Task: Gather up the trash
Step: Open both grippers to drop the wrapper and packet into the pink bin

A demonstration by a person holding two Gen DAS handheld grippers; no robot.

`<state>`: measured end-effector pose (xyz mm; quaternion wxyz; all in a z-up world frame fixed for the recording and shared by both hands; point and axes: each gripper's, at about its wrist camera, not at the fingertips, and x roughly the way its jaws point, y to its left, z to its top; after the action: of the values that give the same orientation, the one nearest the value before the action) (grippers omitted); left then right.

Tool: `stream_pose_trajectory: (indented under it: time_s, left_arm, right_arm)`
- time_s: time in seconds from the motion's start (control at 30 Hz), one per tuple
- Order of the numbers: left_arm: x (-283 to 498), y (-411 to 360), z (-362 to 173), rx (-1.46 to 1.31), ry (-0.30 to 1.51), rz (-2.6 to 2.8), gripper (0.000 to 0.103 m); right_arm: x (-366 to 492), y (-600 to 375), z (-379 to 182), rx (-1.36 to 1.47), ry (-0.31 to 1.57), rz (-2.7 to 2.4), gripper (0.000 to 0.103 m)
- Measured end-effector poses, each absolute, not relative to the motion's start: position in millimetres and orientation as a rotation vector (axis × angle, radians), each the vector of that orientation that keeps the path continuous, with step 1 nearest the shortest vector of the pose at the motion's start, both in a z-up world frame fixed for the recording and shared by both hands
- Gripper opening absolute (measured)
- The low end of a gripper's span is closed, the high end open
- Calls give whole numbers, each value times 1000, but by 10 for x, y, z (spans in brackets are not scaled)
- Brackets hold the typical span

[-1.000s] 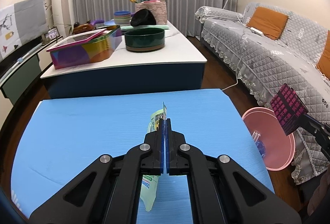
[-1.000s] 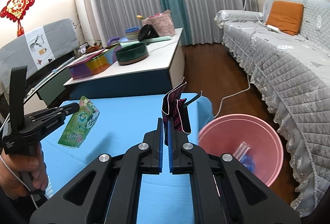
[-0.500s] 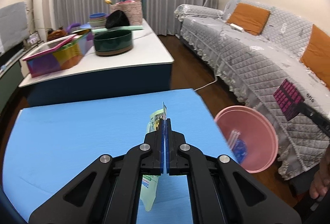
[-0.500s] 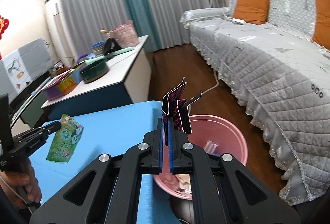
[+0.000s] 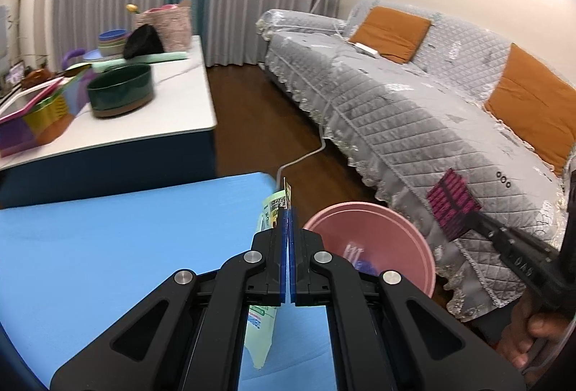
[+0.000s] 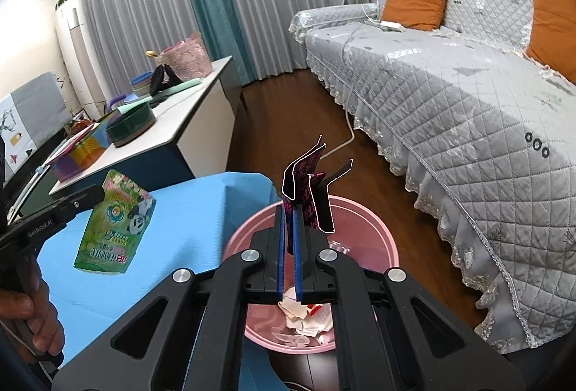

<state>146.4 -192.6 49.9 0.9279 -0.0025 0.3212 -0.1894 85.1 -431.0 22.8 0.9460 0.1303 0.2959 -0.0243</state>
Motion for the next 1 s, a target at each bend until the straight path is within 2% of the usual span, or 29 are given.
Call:
stream_pose_trajectory:
  time_s: [0.4,0.8,0.87,0.9,1.0]
  left_arm:
    - [1578,-2583,389,1,683,-525,1]
    - [1831,-2868,157,-31,791,-648,1]
    - [1876,-2910,99,-32,817,-665,2]
    - [1896,-2920,71,-32,829,-666,6]
    - [1905,-2897,45,-38,835,-650,23]
  right_arm:
    - [1042,-4449,17,304,647,-56,4]
    - [1135,-4442,-92,306,684,-53,5]
    - [1150,-4446,-120,312,697,-63,8]
    - [1162,-4456,-142,314,709,-74,11]
    - [1171,-4478,-165,327,715,-85,32]
